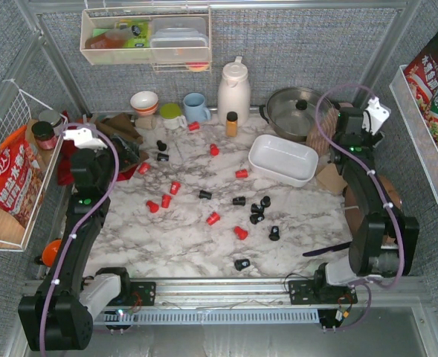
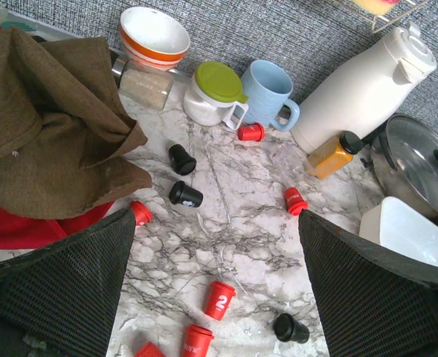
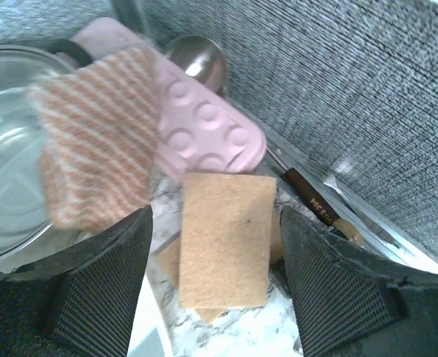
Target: Mix the coffee capsules in the storage basket
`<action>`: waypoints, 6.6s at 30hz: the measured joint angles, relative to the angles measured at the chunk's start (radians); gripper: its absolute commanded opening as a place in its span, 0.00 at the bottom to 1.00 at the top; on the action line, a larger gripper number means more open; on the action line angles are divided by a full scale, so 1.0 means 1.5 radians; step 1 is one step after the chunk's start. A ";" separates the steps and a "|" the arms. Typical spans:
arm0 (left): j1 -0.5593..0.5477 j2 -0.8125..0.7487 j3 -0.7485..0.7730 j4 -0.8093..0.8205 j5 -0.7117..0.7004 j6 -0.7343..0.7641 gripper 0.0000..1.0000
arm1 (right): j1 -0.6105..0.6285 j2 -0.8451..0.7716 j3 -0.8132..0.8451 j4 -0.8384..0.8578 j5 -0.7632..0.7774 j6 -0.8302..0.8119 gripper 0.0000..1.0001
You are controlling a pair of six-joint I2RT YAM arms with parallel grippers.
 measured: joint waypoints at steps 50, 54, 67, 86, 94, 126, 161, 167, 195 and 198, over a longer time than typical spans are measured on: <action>-0.329 0.111 -0.082 -0.230 -0.188 -0.077 0.73 | 0.352 -0.288 -0.363 0.096 -0.346 -0.111 0.76; -0.330 0.149 -0.081 -0.229 -0.196 -0.095 0.69 | 0.352 -0.286 -0.362 0.097 -0.360 -0.104 0.76; -0.331 0.266 -0.042 -0.209 -0.246 -0.089 0.57 | 0.352 -0.291 -0.362 0.101 -0.378 -0.095 0.76; -0.331 0.368 -0.015 -0.201 -0.278 -0.054 0.52 | 0.352 -0.281 -0.362 0.102 -0.398 -0.095 0.76; -0.331 0.371 -0.029 -0.187 -0.276 -0.055 0.52 | 0.352 -0.276 -0.362 0.102 -0.406 -0.095 0.76; -0.331 0.332 -0.123 -0.022 -0.287 -0.054 0.38 | 0.352 -0.273 -0.354 0.101 -0.407 -0.095 0.76; -0.567 0.262 -0.180 0.401 -0.078 0.208 0.35 | 0.353 -0.286 -0.302 0.064 -0.530 -0.034 0.76; -0.627 0.374 -0.148 0.553 -0.030 0.296 0.35 | 0.355 -0.316 -0.296 0.027 -0.617 -0.001 0.76; -0.668 0.502 -0.125 0.847 0.079 0.343 0.35 | 0.370 -0.335 -0.296 -0.022 -0.707 0.009 0.58; -0.671 0.502 -0.125 0.847 0.076 0.344 0.35 | 0.372 -0.338 -0.296 -0.022 -0.710 0.009 0.53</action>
